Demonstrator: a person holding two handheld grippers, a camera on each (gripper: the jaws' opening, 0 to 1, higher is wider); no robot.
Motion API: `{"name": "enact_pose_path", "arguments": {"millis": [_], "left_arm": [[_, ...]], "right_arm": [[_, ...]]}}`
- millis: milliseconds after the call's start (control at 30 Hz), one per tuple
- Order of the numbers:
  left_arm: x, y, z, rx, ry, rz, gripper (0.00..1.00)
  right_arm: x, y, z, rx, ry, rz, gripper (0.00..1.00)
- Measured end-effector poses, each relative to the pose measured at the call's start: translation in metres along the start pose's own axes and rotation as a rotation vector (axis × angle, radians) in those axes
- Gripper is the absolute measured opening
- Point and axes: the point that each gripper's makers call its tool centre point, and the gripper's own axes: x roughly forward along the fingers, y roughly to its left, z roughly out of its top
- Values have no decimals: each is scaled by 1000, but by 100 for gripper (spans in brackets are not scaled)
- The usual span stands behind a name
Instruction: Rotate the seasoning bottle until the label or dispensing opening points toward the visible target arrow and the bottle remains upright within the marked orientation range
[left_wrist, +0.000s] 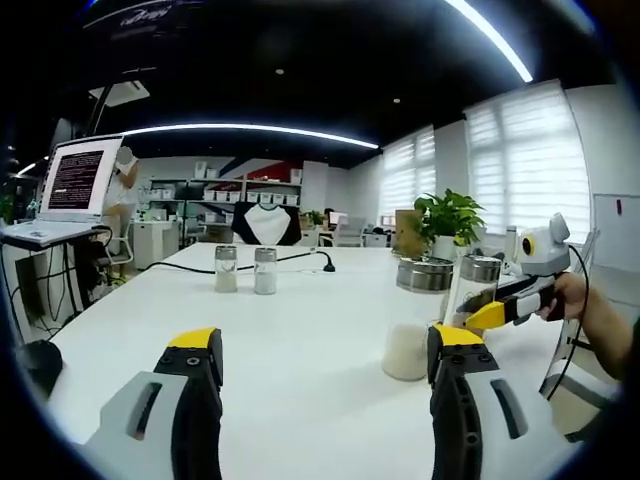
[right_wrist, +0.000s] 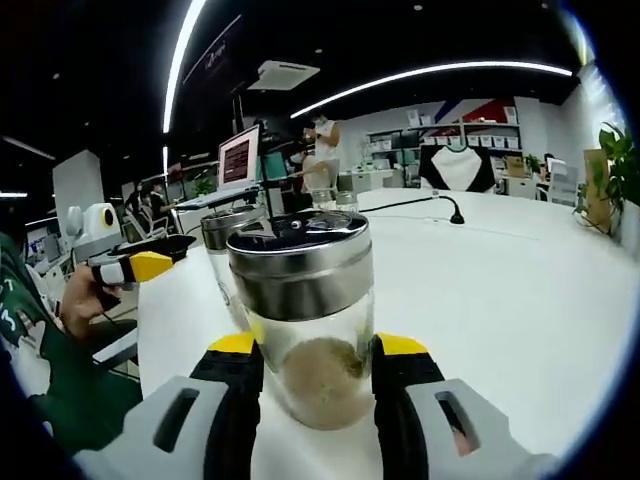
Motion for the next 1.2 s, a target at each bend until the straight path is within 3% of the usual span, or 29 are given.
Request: {"name": "enact_pose_path", "arguments": {"millis": [1200], "left_arm": [[0, 2, -1, -17, 6, -2, 88]], "right_arm": [[2, -5, 0, -22, -16, -137, 40]]}}
